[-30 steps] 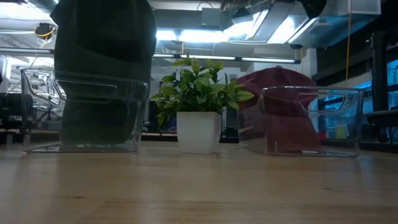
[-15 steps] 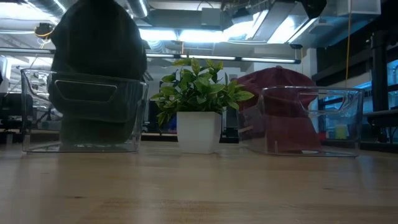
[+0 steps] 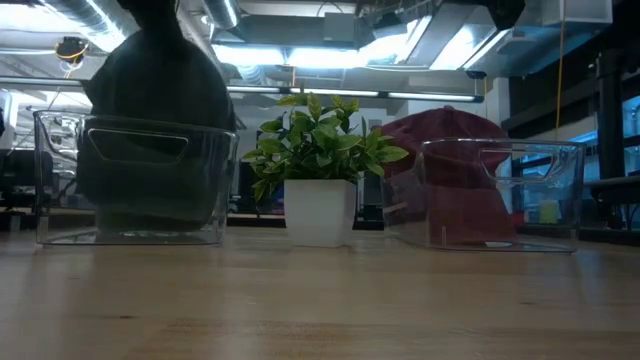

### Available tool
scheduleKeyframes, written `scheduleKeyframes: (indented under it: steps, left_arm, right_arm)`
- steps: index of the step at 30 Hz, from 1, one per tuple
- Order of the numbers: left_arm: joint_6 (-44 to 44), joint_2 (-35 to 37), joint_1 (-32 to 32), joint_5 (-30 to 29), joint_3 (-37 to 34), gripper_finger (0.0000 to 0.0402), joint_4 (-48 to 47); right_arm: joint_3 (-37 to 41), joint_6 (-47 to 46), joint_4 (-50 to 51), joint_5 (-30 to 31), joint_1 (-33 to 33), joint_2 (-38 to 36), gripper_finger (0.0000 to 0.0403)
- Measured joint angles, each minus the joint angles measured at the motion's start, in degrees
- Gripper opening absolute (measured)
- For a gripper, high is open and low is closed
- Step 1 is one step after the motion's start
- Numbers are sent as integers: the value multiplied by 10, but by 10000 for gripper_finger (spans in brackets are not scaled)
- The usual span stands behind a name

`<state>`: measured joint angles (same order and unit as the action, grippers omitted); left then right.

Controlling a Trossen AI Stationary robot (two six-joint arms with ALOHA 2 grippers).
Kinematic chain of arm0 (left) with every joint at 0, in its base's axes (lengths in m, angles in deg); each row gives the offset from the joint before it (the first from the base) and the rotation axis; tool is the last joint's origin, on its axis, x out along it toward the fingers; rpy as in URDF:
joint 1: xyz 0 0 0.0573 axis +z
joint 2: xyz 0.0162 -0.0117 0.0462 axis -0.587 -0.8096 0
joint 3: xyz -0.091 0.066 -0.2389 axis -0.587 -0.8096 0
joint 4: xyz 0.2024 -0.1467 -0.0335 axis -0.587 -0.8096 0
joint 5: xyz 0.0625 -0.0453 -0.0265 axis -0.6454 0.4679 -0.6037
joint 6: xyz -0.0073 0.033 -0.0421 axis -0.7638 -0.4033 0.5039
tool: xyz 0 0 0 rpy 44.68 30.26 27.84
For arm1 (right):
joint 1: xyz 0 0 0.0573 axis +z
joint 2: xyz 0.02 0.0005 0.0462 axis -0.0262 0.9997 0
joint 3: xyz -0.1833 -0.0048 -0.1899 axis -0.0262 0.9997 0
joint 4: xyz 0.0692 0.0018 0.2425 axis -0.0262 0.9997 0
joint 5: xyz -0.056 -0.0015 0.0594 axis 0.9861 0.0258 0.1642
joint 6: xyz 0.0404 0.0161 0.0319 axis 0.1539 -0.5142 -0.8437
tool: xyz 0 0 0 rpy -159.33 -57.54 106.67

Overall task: Pick & Place hat
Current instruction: Put the top black cap into the left transparent bin

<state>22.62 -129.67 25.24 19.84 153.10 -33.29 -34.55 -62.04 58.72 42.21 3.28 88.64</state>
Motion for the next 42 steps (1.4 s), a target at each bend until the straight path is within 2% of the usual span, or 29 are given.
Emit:
scheduleKeyframes:
  steps: [9,19,24,29,32,42]
  left_arm:
    - [-3,-30,0,-37,0,49,-14]
    - [-10,-66,0,-41,0,79,-38]
    - [-8,-72,0,-48,0,121,-40]
    - [18,-68,0,-99,0,172,-59]
    - [41,-56,0,-119,0,188,-83]
    - [56,-29,21,-115,-1,190,-115]
  right_arm:
    - [0,5,0,0,0,0,223]
    - [0,5,0,0,0,0,223]
    - [0,5,0,0,0,0,223]
    - [0,5,1,0,0,0,223]
    - [0,4,1,0,0,0,223]
    - [0,1,1,0,0,0,223]
